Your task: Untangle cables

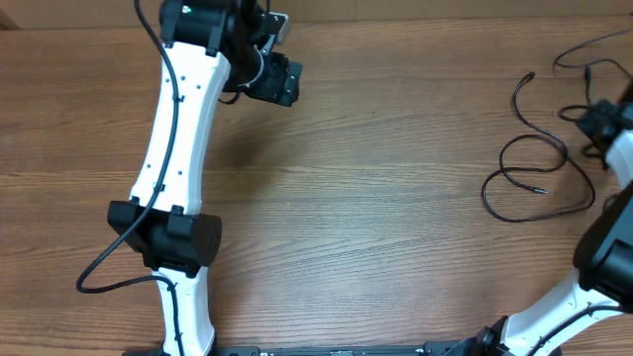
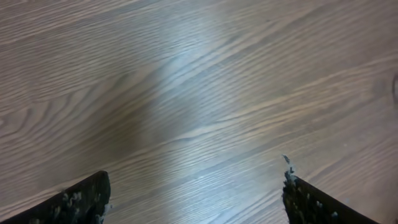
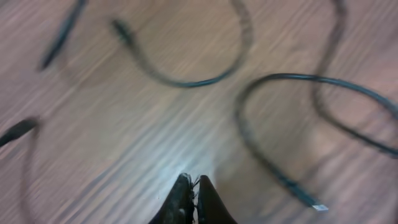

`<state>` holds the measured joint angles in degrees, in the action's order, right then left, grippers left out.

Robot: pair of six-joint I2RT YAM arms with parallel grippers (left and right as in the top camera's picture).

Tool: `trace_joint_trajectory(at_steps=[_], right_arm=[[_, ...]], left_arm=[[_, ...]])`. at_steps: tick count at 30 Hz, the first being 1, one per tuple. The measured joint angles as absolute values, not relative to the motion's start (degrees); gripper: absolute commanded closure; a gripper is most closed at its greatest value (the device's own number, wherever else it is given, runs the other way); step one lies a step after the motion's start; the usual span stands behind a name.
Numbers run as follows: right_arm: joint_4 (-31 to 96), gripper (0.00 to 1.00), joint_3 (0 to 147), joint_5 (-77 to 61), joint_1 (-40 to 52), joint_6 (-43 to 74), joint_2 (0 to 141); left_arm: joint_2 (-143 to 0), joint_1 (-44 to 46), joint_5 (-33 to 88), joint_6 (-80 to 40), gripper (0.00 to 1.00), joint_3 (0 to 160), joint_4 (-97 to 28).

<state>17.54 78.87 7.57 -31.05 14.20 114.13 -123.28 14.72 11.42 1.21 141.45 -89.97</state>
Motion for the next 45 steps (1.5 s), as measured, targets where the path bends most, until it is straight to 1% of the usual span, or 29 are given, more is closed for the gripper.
trace_joint_trajectory(at_steps=[6, 11, 18, 22, 29, 33, 38, 41, 43, 45], right_arm=[[13.8, 0.96, 79.1, 5.9, -32.5, 13.8, 117.5], [11.5, 0.96, 79.1, 4.8, -31.8, 13.7, 120.9], [11.1, 0.96, 79.1, 5.2, -32.5, 13.6, 124.0], [11.2, 0.96, 79.2, 6.1, -35.2, 12.6, 124.2], [12.1, 0.96, 79.4, 6.4, -42.9, 10.8, 124.2], [12.7, 0.96, 79.6, 4.8, -45.1, 10.5, 124.2], [17.1, 0.96, 81.4, 0.6, -44.1, 10.5, 124.1], [21.7, 0.96, 82.8, -0.6, -41.8, 10.5, 122.7], [25.6, 0.96, 84.9, -1.4, -39.6, 10.5, 120.2], [30.5, 0.96, 89.1, -2.7, -36.7, 10.5, 115.7]], left_arm=[[-123.3, 19.2, 11.1, 1.3, 0.11, 141.4, -89.6], [-123.3, 22.5, 7.4, 1.2, 0.12, 141.4, -88.3], [-123.3, 23.0, 4.0, 0.1, 0.12, 141.4, -88.2], [-123.3, 23.0, 3.7, -0.1, 0.11, 141.4, -89.0], [-123.3, 23.0, 3.6, -0.1, 0.11, 141.4, -89.1], [-123.3, 23.0, 3.6, -0.1, 0.09, 141.4, -88.9], [-123.3, 23.0, 3.2, -0.1, 0.10, 141.4, -88.6], [-123.3, 22.9, 0.9, -1.4, 0.06, 142.3, -88.5], [-123.6, 22.7, -0.8, -2.2, 0.01, 144.6, -88.5], [-123.7, 22.0, -2.0, -3.0, 0.00, 148.2, -88.4]])
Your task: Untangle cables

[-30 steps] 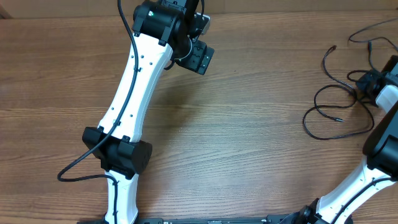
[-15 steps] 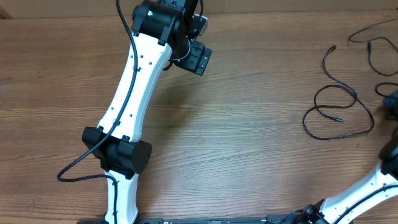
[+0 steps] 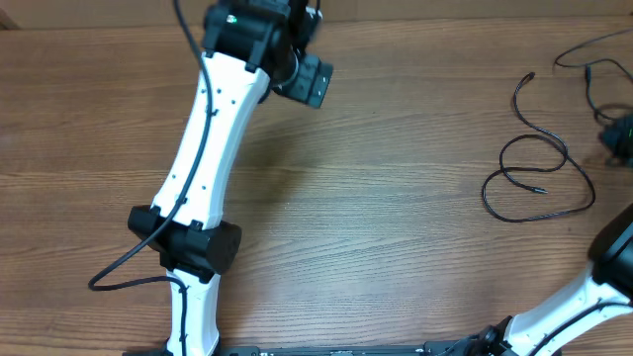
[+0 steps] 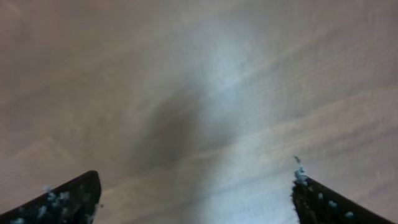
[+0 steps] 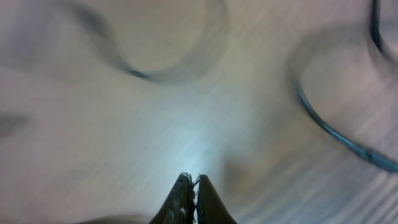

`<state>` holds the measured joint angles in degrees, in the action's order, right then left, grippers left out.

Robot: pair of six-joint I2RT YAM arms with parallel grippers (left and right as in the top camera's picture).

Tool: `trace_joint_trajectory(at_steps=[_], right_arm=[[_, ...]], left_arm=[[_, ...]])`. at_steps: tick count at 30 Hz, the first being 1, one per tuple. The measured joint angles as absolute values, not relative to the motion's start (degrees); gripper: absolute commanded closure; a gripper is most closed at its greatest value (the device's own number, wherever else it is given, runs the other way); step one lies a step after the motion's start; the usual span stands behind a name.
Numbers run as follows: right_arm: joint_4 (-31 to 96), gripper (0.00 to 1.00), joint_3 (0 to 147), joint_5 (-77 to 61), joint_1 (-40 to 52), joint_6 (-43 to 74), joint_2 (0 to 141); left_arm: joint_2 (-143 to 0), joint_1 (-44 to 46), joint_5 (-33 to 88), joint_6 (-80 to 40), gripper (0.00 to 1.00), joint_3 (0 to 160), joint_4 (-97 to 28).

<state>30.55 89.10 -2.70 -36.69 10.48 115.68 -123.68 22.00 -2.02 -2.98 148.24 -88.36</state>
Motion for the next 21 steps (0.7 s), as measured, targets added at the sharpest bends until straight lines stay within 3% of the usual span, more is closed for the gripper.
trace_joint_trajectory(at_steps=[11, 12, 13, 14, 15, 21], right_arm=[[38.6, 0.96, 107.3, -12.7, -26.8, 10.5, 87.2], [38.6, 0.92, 107.6, -14.2, -25.7, 10.4, 84.6], [38.5, 0.66, 107.6, -15.2, -25.0, 10.5, 82.8], [38.7, 0.04, 107.6, -16.4, -24.2, 10.8, 80.5], [39.1, 0.00, 107.6, -17.3, -23.7, 10.5, 78.8], [41.7, 0.00, 107.5, -23.2, -23.6, 10.1, 70.3]], left_arm=[[-120.7, 12.6, -4.3, -4.8, 0.00, 172.7, -92.2], [-119.5, 11.8, -4.7, -5.5, 0.00, 173.5, -92.4], [-118.5, 10.9, -4.9, -6.1, 0.00, 173.9, -92.7], [-117.2, 9.9, -5.0, -6.5, 0.00, 174.1, -93.0], [-116.0, 8.8, -5.1, -7.1, 0.01, 174.2, -93.4], [-110.6, 4.0, -5.7, -8.4, 0.00, 175.1, -94.8]])
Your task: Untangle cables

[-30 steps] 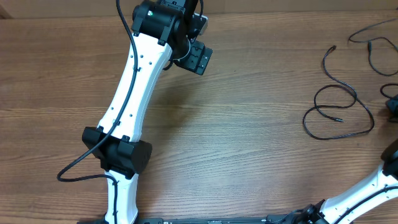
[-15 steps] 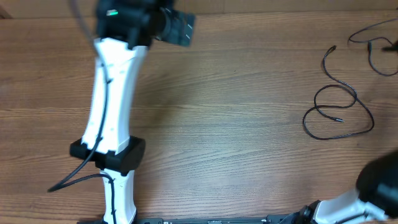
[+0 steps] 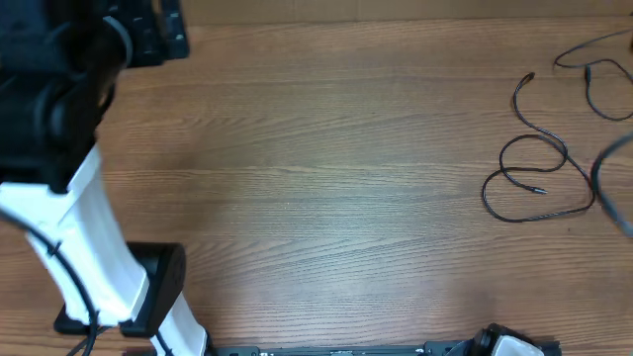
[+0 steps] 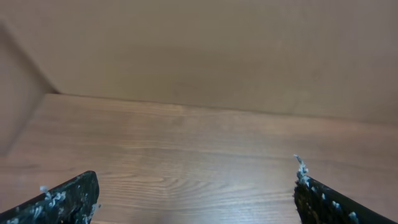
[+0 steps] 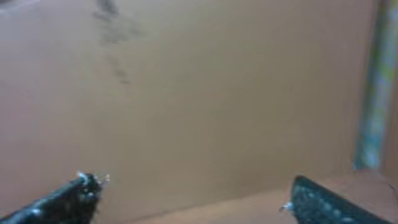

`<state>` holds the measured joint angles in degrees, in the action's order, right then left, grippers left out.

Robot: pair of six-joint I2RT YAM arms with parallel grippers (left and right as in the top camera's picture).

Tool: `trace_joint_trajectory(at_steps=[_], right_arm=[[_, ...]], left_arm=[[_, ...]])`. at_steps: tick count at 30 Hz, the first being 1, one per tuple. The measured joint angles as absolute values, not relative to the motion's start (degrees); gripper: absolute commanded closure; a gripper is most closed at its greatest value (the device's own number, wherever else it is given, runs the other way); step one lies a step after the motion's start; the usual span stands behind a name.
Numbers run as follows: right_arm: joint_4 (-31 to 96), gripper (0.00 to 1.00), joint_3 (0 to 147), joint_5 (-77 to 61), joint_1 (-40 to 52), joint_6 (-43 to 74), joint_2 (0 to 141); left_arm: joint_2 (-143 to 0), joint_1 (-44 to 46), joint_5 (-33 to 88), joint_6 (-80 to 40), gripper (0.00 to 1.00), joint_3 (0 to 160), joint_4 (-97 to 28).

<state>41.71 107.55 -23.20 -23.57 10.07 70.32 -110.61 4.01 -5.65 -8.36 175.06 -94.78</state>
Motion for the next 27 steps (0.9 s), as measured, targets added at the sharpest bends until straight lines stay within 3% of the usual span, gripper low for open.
trace_joint_trajectory(at_steps=[4, 8, 11, 18, 27], right_arm=[[41.4, 0.00, 107.5, -35.2, -23.8, 4.1, 65.6], [55.8, 0.00, 106.6, -39.7, -25.5, -4.2, 57.7], [58.3, 0.00, 103.8, -41.0, -26.1, -9.2, 51.0], [46.7, 0.00, 88.1, -44.0, -26.2, -11.5, 34.6], [26.1, 0.00, 57.7, -45.2, -26.2, 1.1, 18.2]], left_arm=[[-110.0, 4.0, -4.9, -8.4, 0.00, 175.2, -95.5], [-110.0, 4.0, -3.8, -7.9, 0.00, 175.1, -95.8], [-110.0, 4.0, -3.6, -7.4, 0.00, 175.1, -95.8], [-110.0, 4.0, -3.4, -6.9, 0.00, 175.1, -95.9], [-110.0, 4.0, -3.2, -6.9, 0.02, 175.1, -96.6]])
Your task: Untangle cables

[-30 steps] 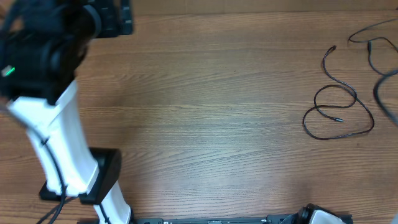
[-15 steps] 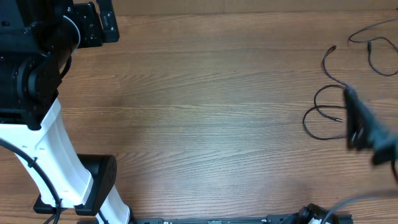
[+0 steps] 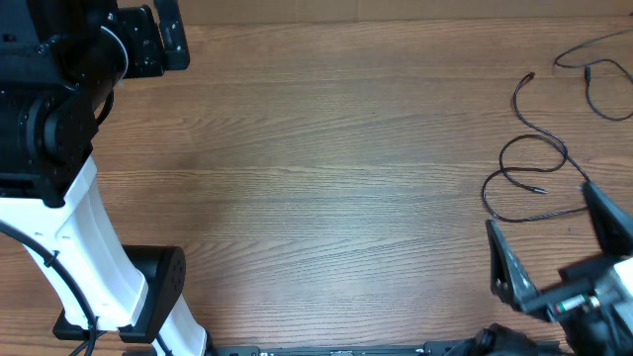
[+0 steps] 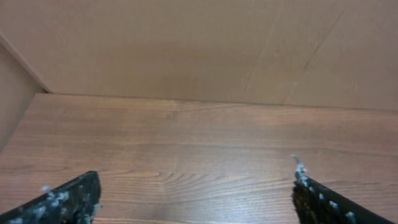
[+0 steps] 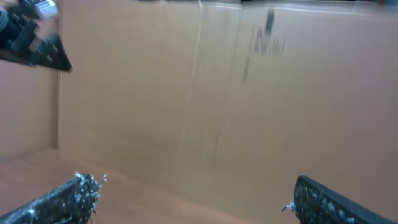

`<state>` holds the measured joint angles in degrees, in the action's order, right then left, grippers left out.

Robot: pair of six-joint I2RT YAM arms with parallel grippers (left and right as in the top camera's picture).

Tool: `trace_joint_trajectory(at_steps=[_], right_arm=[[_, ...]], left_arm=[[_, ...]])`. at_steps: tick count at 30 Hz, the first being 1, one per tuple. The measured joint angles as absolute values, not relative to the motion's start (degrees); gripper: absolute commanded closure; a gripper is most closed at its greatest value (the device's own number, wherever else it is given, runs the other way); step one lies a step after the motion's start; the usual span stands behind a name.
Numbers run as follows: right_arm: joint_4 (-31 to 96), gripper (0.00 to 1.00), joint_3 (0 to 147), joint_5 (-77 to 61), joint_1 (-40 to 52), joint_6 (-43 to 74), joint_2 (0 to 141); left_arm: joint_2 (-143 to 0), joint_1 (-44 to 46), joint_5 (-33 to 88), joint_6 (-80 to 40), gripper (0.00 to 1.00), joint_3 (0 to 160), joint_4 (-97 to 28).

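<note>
A thin black cable (image 3: pixel 535 148) lies in loops on the wooden table (image 3: pixel 346 178) at the right. A second black cable (image 3: pixel 591 87) lies at the far right corner, apart from the first and partly cut off by the frame edge. My right gripper (image 3: pixel 560 249) hangs open at the near right, raised above the table and near the looped cable's front. In the right wrist view, the right gripper (image 5: pixel 199 199) faces a cardboard wall with nothing between its fingers. My left gripper (image 3: pixel 150 40) is open at the far left corner; in the left wrist view, the left gripper (image 4: pixel 196 199) is empty.
A cardboard wall (image 4: pixel 186 43) stands along the table's back edge and left side. The left arm's white link and black base (image 3: pixel 109 287) stand at the near left. The right arm's base is at the near right corner.
My right gripper, then only a blur at the right edge of the overhead view, now shows open at the near right. The left gripper and both cables are as they were.
First my left gripper was open low over the back middle of the table and my right gripper was shut low over the cables. Then the right gripper was at the right edge, still shut. Later both were raised, open and facing the wall, the left at the far left corner.
</note>
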<state>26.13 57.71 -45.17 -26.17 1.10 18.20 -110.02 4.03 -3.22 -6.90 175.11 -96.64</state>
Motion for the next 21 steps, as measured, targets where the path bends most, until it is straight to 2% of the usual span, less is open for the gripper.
trace_joint_trajectory(at_steps=[4, 8, 14, 21], right_arm=[[18.9, 0.00, 45.8, -47.2, -25.4, 4.1, 15.9], [11.8, 0.00, 34.9, -47.7, -18.7, 5.9, 15.7], [11.5, 0.00, 26.0, -45.4, -8.0, 5.2, 14.1], [12.1, 0.00, 20.8, -38.2, -2.4, 5.7, 5.7]], left_arm=[[-110.0, 4.0, -2.2, -6.9, 0.00, 175.1, -96.7], [-110.0, 4.0, -1.6, -6.9, 0.00, 175.1, -96.7], [-110.0, 4.0, -0.2, -6.9, 0.00, 175.1, -96.7], [-110.0, 4.0, 0.9, -6.9, 0.00, 175.1, -96.7]])
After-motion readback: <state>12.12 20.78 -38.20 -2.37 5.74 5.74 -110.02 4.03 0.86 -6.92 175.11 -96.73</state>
